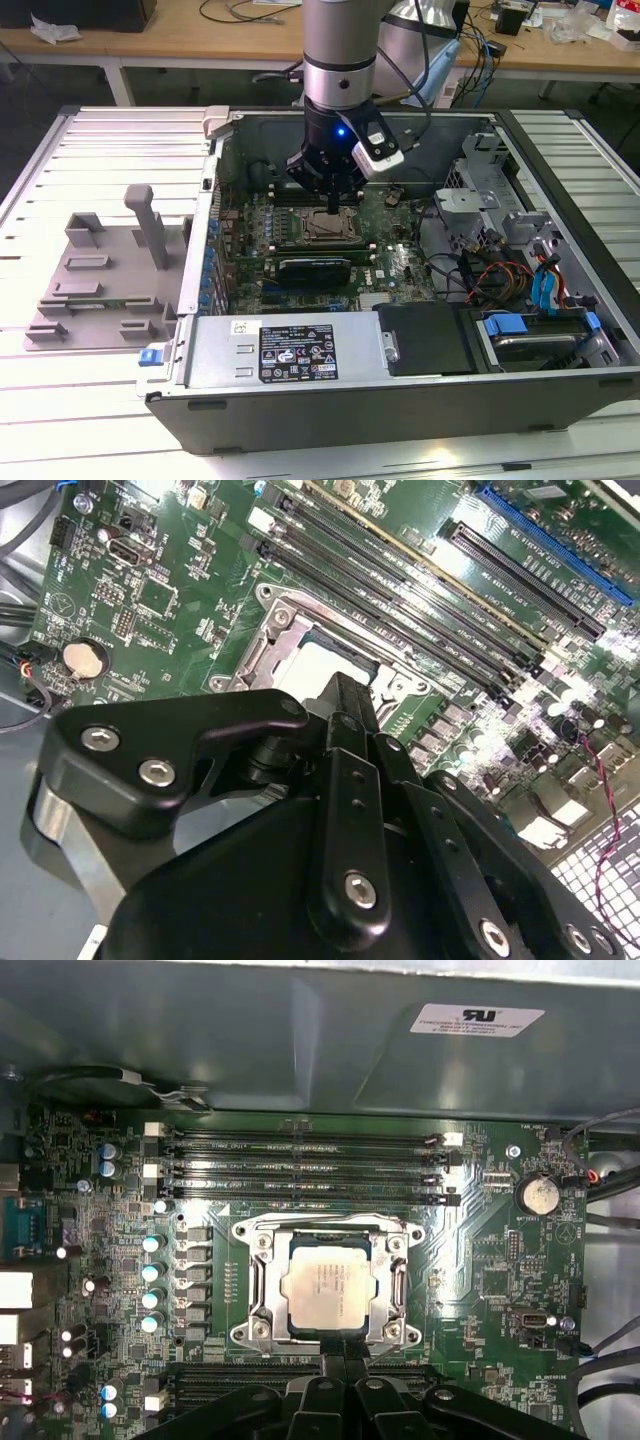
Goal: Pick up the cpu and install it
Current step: 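Install the second cpu locking lever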
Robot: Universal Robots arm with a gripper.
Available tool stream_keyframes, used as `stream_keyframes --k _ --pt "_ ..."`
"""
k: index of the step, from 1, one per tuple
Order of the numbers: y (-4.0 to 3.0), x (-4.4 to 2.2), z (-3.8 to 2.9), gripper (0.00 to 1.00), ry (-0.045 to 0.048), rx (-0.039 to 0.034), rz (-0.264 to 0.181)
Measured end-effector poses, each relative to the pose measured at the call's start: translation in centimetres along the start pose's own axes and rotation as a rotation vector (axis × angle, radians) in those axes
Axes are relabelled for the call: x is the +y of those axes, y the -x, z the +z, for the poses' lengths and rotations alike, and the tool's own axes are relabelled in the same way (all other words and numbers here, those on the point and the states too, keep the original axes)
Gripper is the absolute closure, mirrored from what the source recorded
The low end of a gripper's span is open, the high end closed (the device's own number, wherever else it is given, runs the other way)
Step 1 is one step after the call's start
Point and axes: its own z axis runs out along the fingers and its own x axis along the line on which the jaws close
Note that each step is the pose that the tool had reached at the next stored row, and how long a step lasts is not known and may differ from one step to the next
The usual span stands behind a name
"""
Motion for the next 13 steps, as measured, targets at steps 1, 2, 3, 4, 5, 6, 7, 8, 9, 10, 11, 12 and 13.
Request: stream_keyframes --k 1,2,3,4,5,6,7,8,9,10,11,12,13 --pt "0.00 -0.09 0.00 0.89 0.0000 0.0001 0.000" --pt "0.00 -0.14 0.00 0.89 0.0001 0.0000 0.000" --pt "0.00 -0.19 0.00 0.89 0.0000 0.0000 0.000" --pt "0.00 -0.23 0.00 0.89 0.0000 0.0000 0.000" --pt "0.00 -0.25 0.00 0.89 0.0000 0.0000 0.000" --pt "-0.01 -0.42 0.01 0.89 0.0000 0.0000 0.000" --pt "-0.01 -0.56 0.01 0.89 0.0001 0.0000 0.000" --pt "-0.02 -0.89 0.01 0.89 0.0000 0.0000 0.000" --pt "-0.02 -1.20 0.01 0.89 0.0000 0.0001 0.000" --pt "-0.03 -1.52 0.02 0.89 0.0000 0.0001 0.000" --pt "-0.03 -1.67 0.03 0.89 0.0001 0.0000 0.000" --pt "-0.05 -1.93 0.05 0.89 0.0000 0.0000 0.000" --pt "-0.15 -2.04 0.12 0.89 0.0001 -0.0001 0.000"
